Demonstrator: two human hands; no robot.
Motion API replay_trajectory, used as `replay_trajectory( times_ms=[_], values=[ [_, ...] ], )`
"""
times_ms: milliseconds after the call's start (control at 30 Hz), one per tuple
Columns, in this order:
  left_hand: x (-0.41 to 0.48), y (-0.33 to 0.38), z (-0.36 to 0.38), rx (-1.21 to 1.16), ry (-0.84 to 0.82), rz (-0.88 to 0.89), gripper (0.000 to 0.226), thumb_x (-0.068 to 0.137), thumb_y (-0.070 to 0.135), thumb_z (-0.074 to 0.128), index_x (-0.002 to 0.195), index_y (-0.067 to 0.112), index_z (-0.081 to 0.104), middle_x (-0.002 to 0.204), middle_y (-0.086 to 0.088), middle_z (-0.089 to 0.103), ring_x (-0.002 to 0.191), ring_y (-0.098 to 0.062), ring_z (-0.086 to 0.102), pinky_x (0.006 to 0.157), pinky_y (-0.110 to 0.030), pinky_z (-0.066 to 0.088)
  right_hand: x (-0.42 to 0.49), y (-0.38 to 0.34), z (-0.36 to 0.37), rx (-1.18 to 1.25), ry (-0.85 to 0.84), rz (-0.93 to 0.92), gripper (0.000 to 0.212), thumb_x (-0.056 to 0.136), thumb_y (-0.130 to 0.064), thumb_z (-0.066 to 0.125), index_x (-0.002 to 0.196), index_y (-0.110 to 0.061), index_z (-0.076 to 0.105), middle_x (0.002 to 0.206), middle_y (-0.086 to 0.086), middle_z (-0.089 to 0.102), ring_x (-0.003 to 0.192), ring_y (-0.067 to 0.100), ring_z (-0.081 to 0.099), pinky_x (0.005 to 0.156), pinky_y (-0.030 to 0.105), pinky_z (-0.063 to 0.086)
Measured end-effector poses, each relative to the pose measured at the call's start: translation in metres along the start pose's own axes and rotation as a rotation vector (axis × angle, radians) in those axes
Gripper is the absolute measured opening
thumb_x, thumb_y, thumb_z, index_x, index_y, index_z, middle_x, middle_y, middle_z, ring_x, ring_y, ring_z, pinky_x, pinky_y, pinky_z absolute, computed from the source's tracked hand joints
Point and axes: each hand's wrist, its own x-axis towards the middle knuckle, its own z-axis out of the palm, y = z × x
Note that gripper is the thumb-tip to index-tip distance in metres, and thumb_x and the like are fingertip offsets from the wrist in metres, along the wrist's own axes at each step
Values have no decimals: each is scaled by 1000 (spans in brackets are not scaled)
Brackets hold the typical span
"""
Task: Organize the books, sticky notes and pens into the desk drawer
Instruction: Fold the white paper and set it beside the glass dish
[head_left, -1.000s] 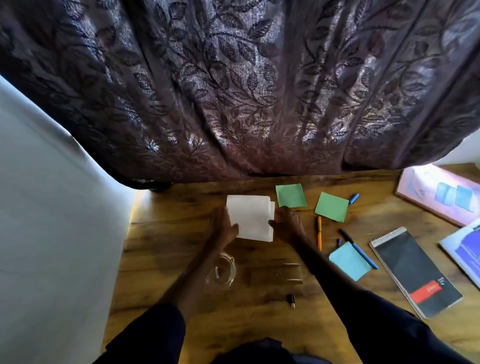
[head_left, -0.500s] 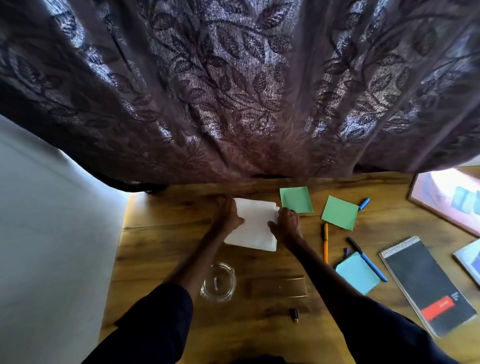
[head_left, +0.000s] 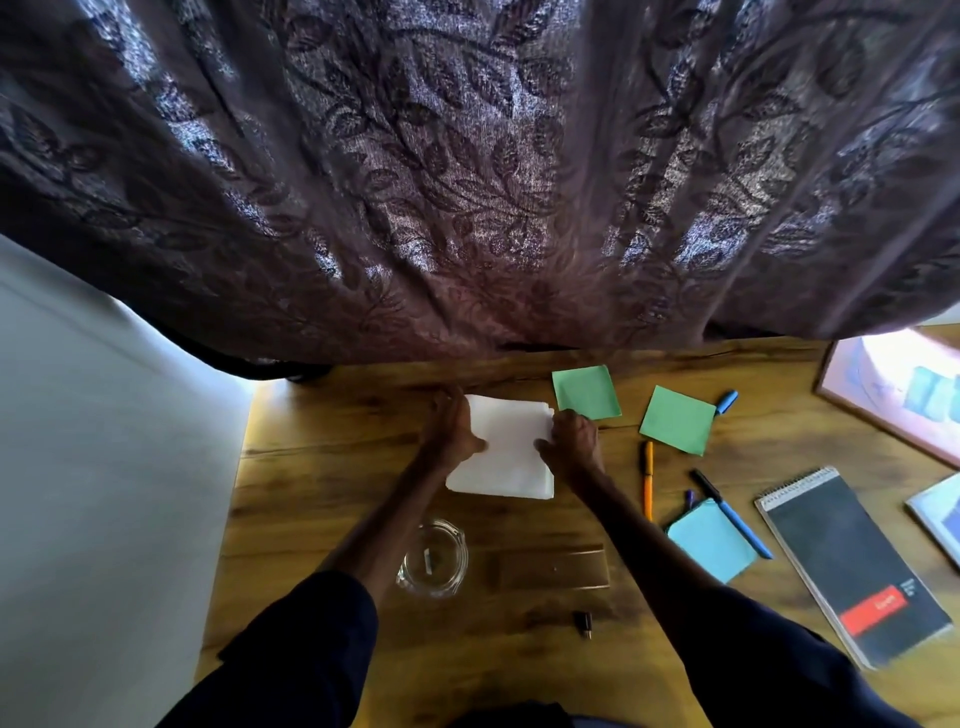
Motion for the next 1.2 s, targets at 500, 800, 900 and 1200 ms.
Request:
replay_trajectory(
  times_ms=[500, 800, 900, 1200],
  values=[
    [0, 0, -8, -12, -20, 103, 77, 78, 29, 85, 139, 7, 45, 148, -15, 43, 136, -31, 41, 105, -36, 40, -13, 2, 3, 15, 25, -96, 47, 86, -19, 73, 126, -3, 53, 122, 15, 58, 107, 27, 56, 85, 33, 52],
    [-27, -18, -13, -390, 71, 175, 51, 78, 25, 83, 119, 22, 51, 112, 2, 55, 100, -16, 55, 70, -23, 46, -6, 3, -8, 303, 42, -30, 98, 68, -40, 90, 144, -4, 39, 134, 13, 57, 120, 31, 57, 92, 40, 51],
    [-30, -25, -18, -495, 58, 151, 54, 75, 28, 86, 120, 24, 56, 112, 2, 58, 100, -18, 58, 75, -31, 53, -4, 3, -18, 377, -7, -56, 74, 73, -34, 88, 133, -6, 54, 125, 10, 66, 103, 21, 65, 75, 16, 53],
    [-39, -15, -30, -790, 165, 27, 27, 71, 35, 91, 87, 29, 70, 91, 10, 74, 84, -5, 71, 78, -31, 62, -8, -12, -39, 621, -3, -175, 27, 91, -24, 72, 111, -7, 70, 105, 4, 75, 89, 15, 72, 76, 34, 62]
  ],
)
